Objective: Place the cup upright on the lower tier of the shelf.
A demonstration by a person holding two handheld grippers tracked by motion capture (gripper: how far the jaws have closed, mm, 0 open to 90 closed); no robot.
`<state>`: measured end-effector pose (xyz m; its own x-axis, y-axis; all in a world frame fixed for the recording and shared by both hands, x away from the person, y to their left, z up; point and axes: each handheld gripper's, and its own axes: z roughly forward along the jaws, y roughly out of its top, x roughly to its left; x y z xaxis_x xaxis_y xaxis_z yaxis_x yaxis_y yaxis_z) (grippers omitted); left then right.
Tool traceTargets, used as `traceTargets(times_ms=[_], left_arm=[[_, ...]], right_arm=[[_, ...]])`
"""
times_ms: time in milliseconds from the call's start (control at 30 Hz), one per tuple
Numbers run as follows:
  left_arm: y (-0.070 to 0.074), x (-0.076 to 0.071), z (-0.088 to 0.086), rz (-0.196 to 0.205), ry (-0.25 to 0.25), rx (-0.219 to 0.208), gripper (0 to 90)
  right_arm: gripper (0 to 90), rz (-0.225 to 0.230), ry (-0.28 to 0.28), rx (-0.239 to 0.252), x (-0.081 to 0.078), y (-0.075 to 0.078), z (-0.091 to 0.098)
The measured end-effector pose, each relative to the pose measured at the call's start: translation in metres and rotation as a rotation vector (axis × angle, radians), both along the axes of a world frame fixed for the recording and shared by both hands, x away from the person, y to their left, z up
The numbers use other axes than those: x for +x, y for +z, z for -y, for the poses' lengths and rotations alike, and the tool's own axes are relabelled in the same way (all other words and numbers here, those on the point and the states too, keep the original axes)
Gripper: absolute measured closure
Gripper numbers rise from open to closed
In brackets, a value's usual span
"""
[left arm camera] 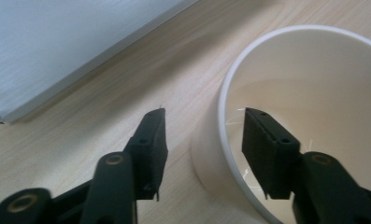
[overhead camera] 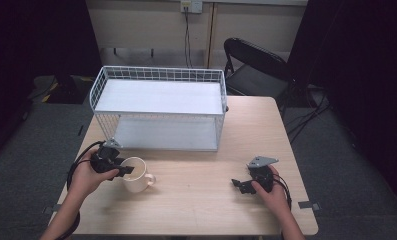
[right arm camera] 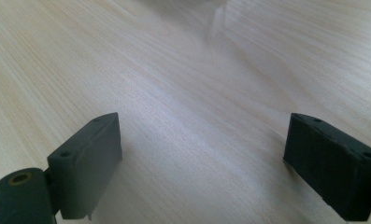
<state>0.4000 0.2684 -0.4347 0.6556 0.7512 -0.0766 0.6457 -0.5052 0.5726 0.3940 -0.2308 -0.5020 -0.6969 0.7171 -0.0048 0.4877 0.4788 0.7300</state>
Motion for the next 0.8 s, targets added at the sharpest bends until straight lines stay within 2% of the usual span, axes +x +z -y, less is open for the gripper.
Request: traceTargets(times_ms=[100, 267, 333, 400, 533, 667, 800], left_arm=[[0.0, 0.001, 0.004, -0.006, 0.012, 0.018, 55.9], [-0.001, 0.002, 0.01, -0.034, 0.002, 0.083, 66.7], [-0.001, 0.002, 0.01, -0.045, 0.004, 0.086, 71.6], [-0.001, 0.002, 0.011, -0.048, 0.012, 0.091, 72.9], [0.0, 0.002, 0.013, -0.044, 0.007, 0.129, 79.1], [0.001, 0.002, 0.014, -0.056, 0.026, 0.139, 81.1], [0.0, 0.002, 0.014, -0.071, 0.068, 0.127, 81.7]], right_arm=[[10.5, 0.0, 0.0, 0.0, 0.0, 0.0, 0.0], [10.5, 0.0, 0.0, 0.0, 0.0, 0.0, 0.0], [10.5, 0.0, 0.0, 0.0, 0.0, 0.0, 0.0], [10.5, 0.0, 0.0, 0.0, 0.0, 0.0, 0.0], [10.5, 0.0, 0.0, 0.0, 0.0, 0.0, 0.0], [10.5, 0.0, 0.0, 0.0, 0.0, 0.0, 0.0], [10.5, 0.0, 0.0, 0.0, 0.0, 0.0, 0.0]])
